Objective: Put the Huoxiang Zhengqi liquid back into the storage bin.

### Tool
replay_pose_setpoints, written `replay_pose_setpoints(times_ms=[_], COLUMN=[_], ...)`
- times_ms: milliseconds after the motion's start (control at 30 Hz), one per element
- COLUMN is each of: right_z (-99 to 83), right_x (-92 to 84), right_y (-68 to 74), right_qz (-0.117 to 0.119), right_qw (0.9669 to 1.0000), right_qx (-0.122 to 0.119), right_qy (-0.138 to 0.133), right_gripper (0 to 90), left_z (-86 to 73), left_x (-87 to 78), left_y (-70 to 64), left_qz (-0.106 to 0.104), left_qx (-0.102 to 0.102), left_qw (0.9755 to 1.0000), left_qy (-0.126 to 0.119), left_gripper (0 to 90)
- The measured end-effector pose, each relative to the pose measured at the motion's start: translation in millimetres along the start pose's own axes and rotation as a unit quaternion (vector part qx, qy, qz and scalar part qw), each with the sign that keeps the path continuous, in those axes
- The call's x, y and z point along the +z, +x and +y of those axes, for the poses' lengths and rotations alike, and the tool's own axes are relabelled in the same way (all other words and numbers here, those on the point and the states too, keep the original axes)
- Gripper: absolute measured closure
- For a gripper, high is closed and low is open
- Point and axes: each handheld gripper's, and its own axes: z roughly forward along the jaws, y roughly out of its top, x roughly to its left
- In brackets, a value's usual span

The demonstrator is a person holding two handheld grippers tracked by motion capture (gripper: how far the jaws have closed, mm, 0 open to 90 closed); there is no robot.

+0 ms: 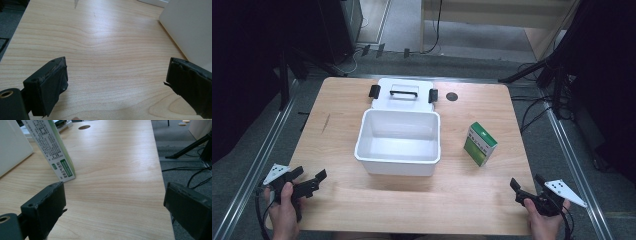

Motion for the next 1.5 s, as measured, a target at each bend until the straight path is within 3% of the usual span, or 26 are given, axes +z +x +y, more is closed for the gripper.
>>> replay_pose_setpoints(times_ms=[400, 533, 733, 967, 1100, 1267, 1400, 1500], right_z=[-0.3, 1.7, 11.5, 20.7, 28.6, 43.8, 55.0, 60.7], right_x=[-1.3, -4.8, -10.6, -7.5, -3.1, 6.3, 11.9, 16.8], right_y=[3.6, 1.8, 5.4, 12.5, 18.8, 29.4, 35.0, 37.4], right_qz=[-0.005, 0.019, 0.016, -0.003, 0.003, 0.000, 0.012, 0.012], right_qw=[1.0000, 0.9990, 0.9993, 0.9997, 0.9984, 0.9942, 0.9908, 0.9868], right_qx=[-0.008, 0.039, 0.030, -0.006, -0.031, -0.063, -0.080, -0.092], right_qy=[0.001, -0.012, -0.013, 0.024, 0.047, 0.087, 0.108, 0.133], right_gripper=[6.4, 6.9, 8.5, 12.8, 12.8, 13.2, 13.2, 13.2], left_z=[-0.2, -0.1, -0.2, -0.3, -0.1, -0.1, -0.3, -0.1], left_x=[-0.2, -0.2, -0.3, -0.2, -0.2, -0.2, -0.3, -0.4], left_y=[-0.1, -0.1, 0.2, 0.4, 0.3, 0.2, -0.2, -0.1], left_qz=[0.001, 0.002, 0.000, -0.002, -0.001, -0.001, 0.001, 0.002], left_qx=[-0.003, 0.000, -0.002, -0.003, -0.003, -0.002, -0.002, 0.000], left_qw=[1.0000, 1.0000, 1.0000, 1.0000, 1.0000, 1.0000, 1.0000, 1.0000], left_qy=[-0.003, 0.000, -0.001, -0.002, -0.001, 0.000, -0.002, 0.000], left_gripper=[4.5, 4.5, 4.5, 4.5, 4.5, 4.5, 4.5, 4.5])
